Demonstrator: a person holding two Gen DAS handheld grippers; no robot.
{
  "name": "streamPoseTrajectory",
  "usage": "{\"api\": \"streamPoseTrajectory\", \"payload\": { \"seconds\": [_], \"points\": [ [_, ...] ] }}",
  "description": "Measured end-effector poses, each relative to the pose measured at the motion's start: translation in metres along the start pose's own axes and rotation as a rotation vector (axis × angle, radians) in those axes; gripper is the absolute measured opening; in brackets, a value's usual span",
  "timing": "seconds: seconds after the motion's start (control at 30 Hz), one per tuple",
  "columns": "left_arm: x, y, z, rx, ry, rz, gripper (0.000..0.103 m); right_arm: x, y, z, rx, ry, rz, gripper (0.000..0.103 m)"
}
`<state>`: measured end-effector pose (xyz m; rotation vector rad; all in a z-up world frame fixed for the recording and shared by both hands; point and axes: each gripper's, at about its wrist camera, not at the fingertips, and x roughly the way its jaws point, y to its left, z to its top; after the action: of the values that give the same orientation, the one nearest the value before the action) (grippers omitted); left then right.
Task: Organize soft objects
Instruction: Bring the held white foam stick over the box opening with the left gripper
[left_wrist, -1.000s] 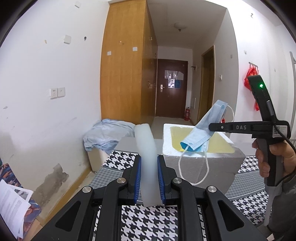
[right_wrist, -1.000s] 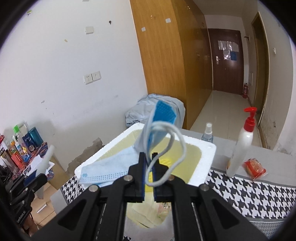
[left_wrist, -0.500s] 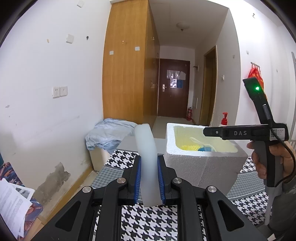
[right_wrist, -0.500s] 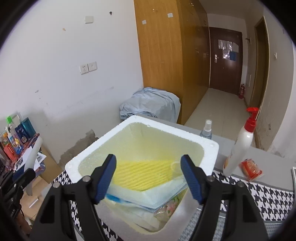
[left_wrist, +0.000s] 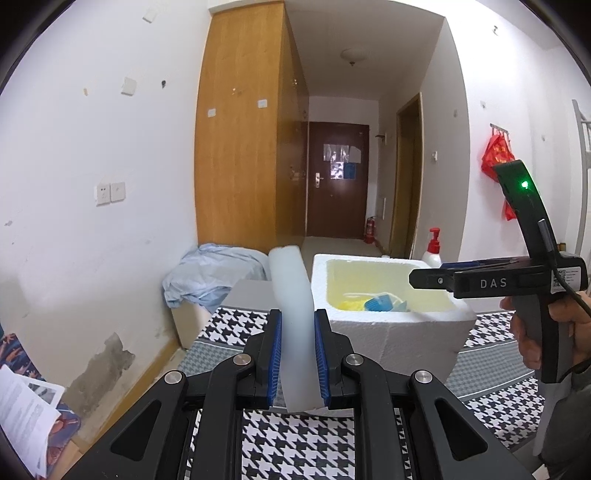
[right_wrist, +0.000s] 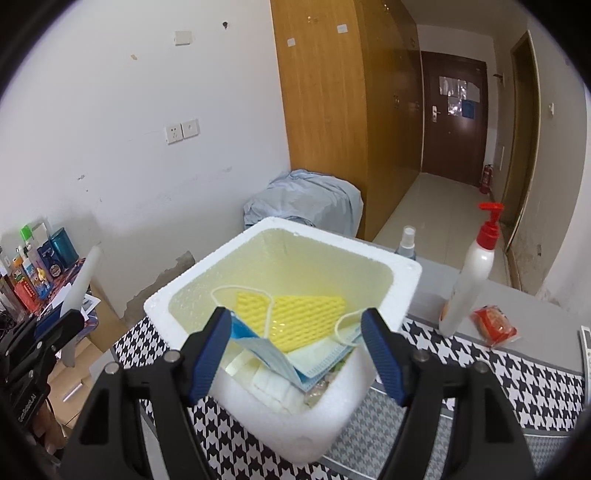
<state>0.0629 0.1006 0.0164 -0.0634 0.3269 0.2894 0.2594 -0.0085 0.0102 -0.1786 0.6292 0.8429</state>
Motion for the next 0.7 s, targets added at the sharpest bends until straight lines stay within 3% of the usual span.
{"api": "streamPoseTrajectory", "payload": {
  "seconds": [0.7],
  "points": [
    [0.016, -0.031, 0.014, 0.050, -0.008, -0.101, 0.018, -0.046, -0.028, -0.015, 0.062, -0.079, -0.026, 0.077]
  ]
}}
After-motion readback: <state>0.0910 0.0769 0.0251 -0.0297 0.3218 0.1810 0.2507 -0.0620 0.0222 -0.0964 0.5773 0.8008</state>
